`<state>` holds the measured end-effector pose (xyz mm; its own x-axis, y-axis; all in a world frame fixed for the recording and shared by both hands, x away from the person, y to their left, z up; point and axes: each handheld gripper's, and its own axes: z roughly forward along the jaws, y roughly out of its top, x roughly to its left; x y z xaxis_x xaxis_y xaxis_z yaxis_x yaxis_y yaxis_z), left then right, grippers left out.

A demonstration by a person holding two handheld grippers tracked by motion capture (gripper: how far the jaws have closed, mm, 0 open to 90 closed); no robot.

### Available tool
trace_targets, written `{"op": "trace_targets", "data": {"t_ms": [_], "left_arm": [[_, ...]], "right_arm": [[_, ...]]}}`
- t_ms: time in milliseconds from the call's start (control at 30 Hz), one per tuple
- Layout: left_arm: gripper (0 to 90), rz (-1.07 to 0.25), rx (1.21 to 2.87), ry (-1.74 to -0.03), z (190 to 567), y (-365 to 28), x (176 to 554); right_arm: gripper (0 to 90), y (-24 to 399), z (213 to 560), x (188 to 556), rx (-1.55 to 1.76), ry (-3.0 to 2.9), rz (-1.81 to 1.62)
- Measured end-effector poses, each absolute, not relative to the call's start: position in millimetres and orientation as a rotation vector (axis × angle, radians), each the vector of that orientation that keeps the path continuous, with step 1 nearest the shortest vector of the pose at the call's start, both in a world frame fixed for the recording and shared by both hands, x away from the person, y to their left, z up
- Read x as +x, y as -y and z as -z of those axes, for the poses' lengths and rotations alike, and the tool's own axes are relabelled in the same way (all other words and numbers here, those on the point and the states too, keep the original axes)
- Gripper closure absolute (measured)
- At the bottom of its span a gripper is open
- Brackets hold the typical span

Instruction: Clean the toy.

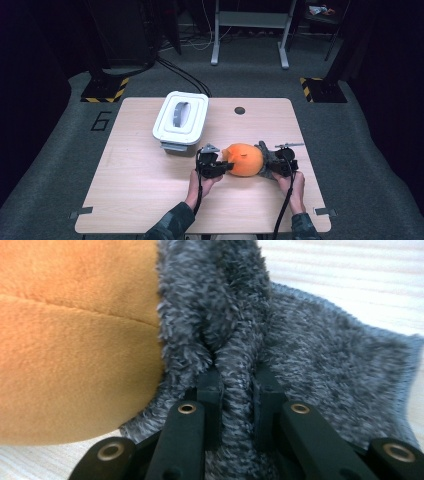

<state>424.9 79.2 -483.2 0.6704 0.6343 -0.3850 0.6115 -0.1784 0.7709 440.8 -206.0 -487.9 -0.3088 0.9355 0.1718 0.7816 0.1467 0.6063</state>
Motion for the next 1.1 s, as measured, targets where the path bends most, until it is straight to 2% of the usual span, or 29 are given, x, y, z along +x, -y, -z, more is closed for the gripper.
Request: {"op": "trace_targets", "data": {"t_ms": [267,533,667,833,900,1000,1100], "left_arm": [[82.0,-0.039,1.856,-0.972,482,-84,425],[82.0,-0.051,1.884,-0.942,479,-79,423],[81.9,-0.064,1.888,-0.937,478,-79,423],[80.4,-0.091,1.903,-0.913,477,-80,422],[74.7,-0.138,1.921,-0.882,478,-80,422],[56.8,-0.204,1.94,-0.845,479,-81,422],[44.4,-0.3,1.985,-0.792,482,-74,422]], "right_arm": [[78.7,213,440,415,1.548,-2.106,-1.041],[78.6,172,390,395,1.31,-2.178,-1.111],[78.6,139,387,394,1.212,-2.258,-1.062],[78.6,115,405,405,1.203,-2.286,-0.959],[78.7,116,411,410,1.226,-2.287,-0.974],[78.8,120,412,414,1.25,-2.277,-0.991],[78.8,123,412,419,1.27,-2.283,-1.016]]}}
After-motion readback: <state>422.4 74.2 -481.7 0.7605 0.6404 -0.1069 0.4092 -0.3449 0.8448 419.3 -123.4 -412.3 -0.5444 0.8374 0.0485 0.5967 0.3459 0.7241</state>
